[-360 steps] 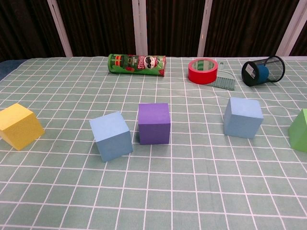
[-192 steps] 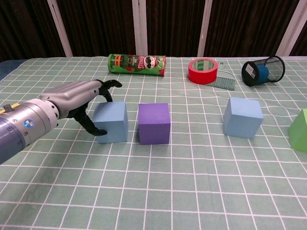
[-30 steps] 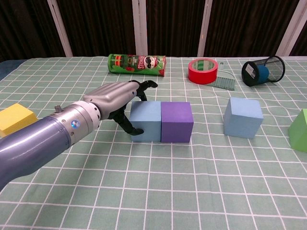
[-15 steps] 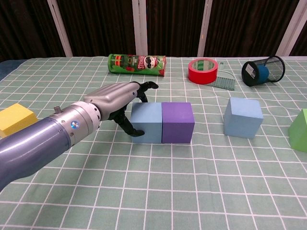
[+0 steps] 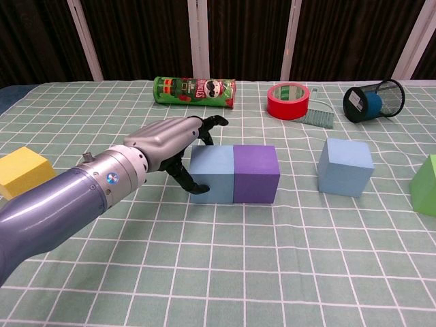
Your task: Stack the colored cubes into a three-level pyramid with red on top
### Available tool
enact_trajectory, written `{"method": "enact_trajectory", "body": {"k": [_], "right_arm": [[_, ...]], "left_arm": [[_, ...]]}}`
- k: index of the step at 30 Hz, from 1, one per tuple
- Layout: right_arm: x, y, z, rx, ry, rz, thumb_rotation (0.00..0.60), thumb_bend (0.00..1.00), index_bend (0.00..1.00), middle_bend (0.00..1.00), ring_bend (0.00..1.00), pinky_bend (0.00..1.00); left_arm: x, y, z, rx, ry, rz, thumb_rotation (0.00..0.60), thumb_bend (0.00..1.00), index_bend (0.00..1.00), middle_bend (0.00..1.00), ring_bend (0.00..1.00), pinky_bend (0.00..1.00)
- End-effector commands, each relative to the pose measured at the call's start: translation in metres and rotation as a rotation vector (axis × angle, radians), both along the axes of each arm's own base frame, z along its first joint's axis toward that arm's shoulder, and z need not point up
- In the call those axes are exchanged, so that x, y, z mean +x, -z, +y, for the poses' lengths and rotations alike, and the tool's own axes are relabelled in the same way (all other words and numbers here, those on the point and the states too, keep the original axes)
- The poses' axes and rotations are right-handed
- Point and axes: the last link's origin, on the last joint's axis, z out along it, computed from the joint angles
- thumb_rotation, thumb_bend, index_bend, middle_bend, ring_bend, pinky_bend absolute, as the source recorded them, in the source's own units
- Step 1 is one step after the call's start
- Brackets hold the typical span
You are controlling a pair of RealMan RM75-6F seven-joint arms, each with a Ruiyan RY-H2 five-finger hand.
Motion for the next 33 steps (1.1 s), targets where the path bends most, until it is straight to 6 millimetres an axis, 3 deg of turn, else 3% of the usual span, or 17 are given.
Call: {"method": "enact_trajectory", "body": {"k": [1, 10, 18, 26, 30, 33], "right_arm": [[0.000, 0.000, 0.000, 0.000, 0.000, 0.000, 0.600, 0.30, 0.00, 0.00, 0.00, 0.00], [0.000, 0.000, 0.000, 0.001, 0.001, 0.001, 0.600, 0.30, 0.00, 0.00, 0.00, 0.00], [0.000, -0.001, 0.001, -0.002, 0.000, 0.001, 0.600, 0.30, 0.00, 0.00, 0.00, 0.00], [-0.001, -0.002, 0.001, -0.002, 0.005, -0.001, 0.600, 0.30, 0.00, 0.00, 0.00, 0.00], [-0.002, -0.002, 0.000, -0.001, 0.011, -0.006, 0.600, 0.30, 0.00, 0.00, 0.00, 0.00], [-0.003, -0.002, 0.000, 0.001, 0.020, -0.011, 0.600, 0.30, 0.00, 0.00, 0.00, 0.00]], "left_arm": [[0.000, 0.001, 0.000, -0.001, 0.000, 0.000, 0.600, 0.29, 0.01, 0.28, 0.00, 0.02], [-0.004, 0.000, 0.000, 0.002, -0.007, 0.010, 0.600, 0.11, 0.00, 0.03, 0.00, 0.00], [0.000, -0.018, 0.004, 0.033, -0.004, -0.036, 0.600, 0.09, 0.00, 0.00, 0.00, 0.00], [0.022, -0.089, 0.013, 0.149, 0.025, -0.160, 0.600, 0.09, 0.00, 0.00, 0.00, 0.00], [0.013, -0.120, 0.009, 0.190, -0.014, -0.179, 0.600, 0.10, 0.00, 0.00, 0.00, 0.00], [-0.005, -0.139, 0.003, 0.219, -0.057, -0.140, 0.600, 0.10, 0.00, 0.00, 0.00, 0.00]]}}
